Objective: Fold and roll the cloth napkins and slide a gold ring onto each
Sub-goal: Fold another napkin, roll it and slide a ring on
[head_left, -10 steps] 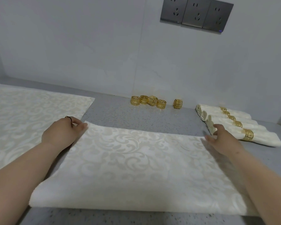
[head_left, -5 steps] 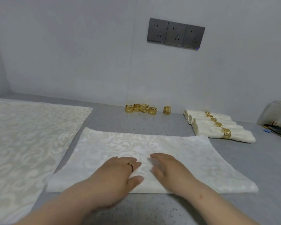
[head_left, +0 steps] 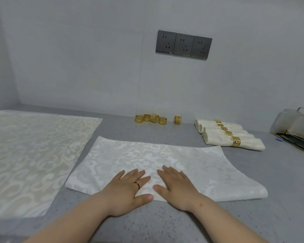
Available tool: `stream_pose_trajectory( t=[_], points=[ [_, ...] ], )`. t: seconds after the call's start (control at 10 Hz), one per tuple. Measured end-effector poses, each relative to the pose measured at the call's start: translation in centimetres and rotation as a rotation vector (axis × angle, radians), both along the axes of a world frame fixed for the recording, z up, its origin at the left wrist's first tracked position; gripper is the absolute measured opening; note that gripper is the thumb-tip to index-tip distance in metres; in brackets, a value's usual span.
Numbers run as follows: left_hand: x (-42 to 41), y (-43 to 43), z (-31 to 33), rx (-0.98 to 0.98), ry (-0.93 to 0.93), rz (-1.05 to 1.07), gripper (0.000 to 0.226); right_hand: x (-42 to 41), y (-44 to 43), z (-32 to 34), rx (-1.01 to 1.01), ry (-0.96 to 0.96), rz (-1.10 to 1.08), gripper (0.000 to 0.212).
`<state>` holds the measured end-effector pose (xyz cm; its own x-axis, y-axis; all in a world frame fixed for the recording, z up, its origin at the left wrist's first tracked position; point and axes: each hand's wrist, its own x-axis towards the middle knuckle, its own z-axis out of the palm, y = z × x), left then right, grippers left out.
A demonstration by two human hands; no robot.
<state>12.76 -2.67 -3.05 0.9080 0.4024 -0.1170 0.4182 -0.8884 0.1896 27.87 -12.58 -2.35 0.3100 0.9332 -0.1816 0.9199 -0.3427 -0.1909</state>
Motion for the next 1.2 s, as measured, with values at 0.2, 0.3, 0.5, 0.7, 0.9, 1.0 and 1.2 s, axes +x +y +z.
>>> stream_pose_trajectory(
  t=[0.2, 0.3, 0.5, 0.7, 0.9, 1.0, 1.2],
  points=[
    [-3.2, 2.0, 0.8, 0.003, 0.043, 0.189, 0.145, 6.8, -4.7, 0.5, -0.003, -0.086, -0.300, 0.068],
    [-4.7, 3.4, 0.7, 0.024, 0.042, 0.340, 0.094, 9.3, -6.7, 0.5, -0.019, -0.092, -0.425, 0.060],
    [-4.9, 4.3, 1.1, 0.101, 0.048, 0.620, 0.068, 9.3, -6.9, 0.2, -0.008, -0.084, -0.445, 0.060],
    [-4.8, 5.6, 2.9, 0.055, -0.008, 0.775, 0.071, 9.0, -7.1, 0.2, -0.006, -0.074, -0.460, 0.061],
    [-5.9, 6.5, 4.5, -0.053, 0.043, 0.836, 0.044, 9.0, -7.2, 0.2, -0.013, -0.079, -0.460, 0.061],
    [-6.2, 7.0, 4.8, -0.189, -0.003, 0.834, 0.035, 9.0, -7.2, 0.2, -0.007, -0.089, -0.461, 0.060],
    [-8.0, 7.1, 5.5, -0.429, -0.215, 0.829, 0.023, 8.2, -7.6, 0.2, -0.027, -0.094, -0.454, 0.061]
  ],
)
